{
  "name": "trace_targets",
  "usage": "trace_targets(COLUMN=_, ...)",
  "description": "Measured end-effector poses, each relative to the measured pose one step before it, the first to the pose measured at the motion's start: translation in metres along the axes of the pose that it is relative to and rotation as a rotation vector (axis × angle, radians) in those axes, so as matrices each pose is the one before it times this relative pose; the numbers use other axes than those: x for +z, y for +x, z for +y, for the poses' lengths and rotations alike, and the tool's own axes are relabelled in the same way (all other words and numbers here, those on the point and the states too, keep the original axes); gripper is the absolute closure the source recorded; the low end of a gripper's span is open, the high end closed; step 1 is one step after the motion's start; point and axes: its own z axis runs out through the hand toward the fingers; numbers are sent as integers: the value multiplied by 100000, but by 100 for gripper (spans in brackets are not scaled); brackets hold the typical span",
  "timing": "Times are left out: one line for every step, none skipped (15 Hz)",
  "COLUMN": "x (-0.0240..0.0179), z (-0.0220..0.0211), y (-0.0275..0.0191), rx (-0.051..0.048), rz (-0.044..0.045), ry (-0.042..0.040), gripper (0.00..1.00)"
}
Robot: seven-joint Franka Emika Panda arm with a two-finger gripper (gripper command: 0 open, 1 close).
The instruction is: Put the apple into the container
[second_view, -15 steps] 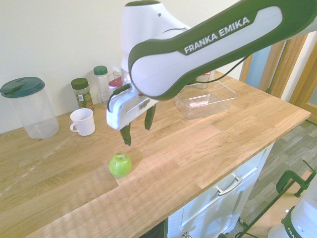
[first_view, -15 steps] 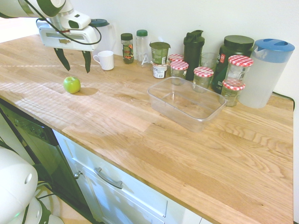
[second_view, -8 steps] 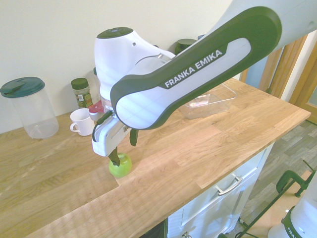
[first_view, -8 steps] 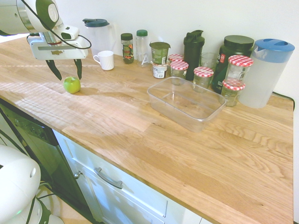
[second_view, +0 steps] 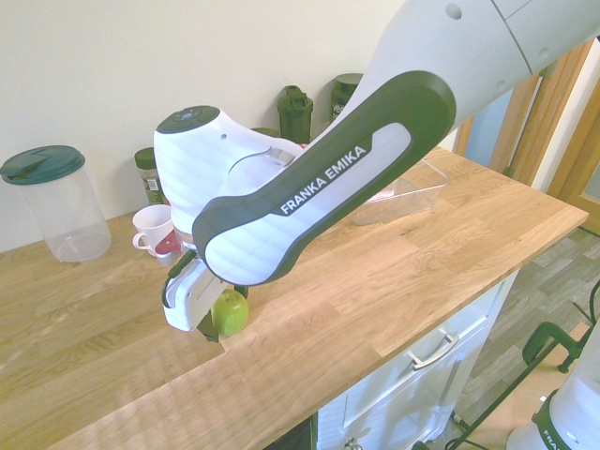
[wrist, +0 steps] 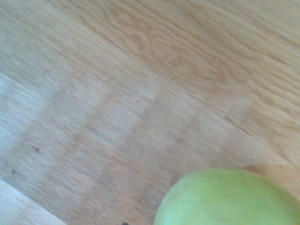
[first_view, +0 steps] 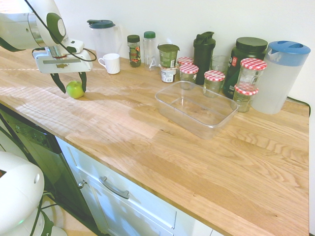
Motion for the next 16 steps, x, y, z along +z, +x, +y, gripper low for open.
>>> trace_targets(x=129, z=-140, y=41, rx=237, rz=-133, ry=-35, gripper=100)
trace_targets(x=-15, z=-65, y=129, rx=309, rz=27, ry=129, gripper=100)
trace_targets(x=-45, z=-29, y=163, rx=366, rz=79, ry=142, gripper=100)
trace_targets(x=-33, z=29, y=166, rx=349, rz=63, ry=53, gripper=100)
trace_targets(x=-21, z=95, y=173, rx=363, rz=33, ry=-60, gripper=100)
trace_targets(x=1, z=73, y=117, rx=254, rz=-8, ry=-79, gripper=100)
trace_targets(x=-14, z=46, y=83, rx=169, rz=4, ry=-56, gripper=100)
trace_targets(x=-42, z=40, y=107, rx=199, rz=4, ry=-89, gripper=100)
trace_targets(x=-152, z=118, y=329, rx=1214, rz=210, ry=-324, gripper=100)
trace_targets(x=-728, z=406, y=1157, rx=4622, rz=731, ry=-1125, gripper=100)
trace_targets(x=-1687, z=754, y=2230, rx=6447, rz=1035, ry=-1367, gripper=100)
trace_targets(x=-2186, z=1087, y=2834, rx=6343, rz=488, ry=193, gripper=100)
trace_targets(x=-2338, z=1550, y=3065, rx=6924, rz=-22, ry=994, gripper=100)
trace_targets(x=-2266, z=2114, y=3137, rx=6188, rz=-139, ry=307, gripper=100)
trace_targets(x=-1874, z=2746, y=3214, rx=6151, rz=-438, ry=-60, gripper=100)
trace_targets(x=-1106, z=2764, y=2804, rx=5209, rz=-660, ry=-151, gripper=100)
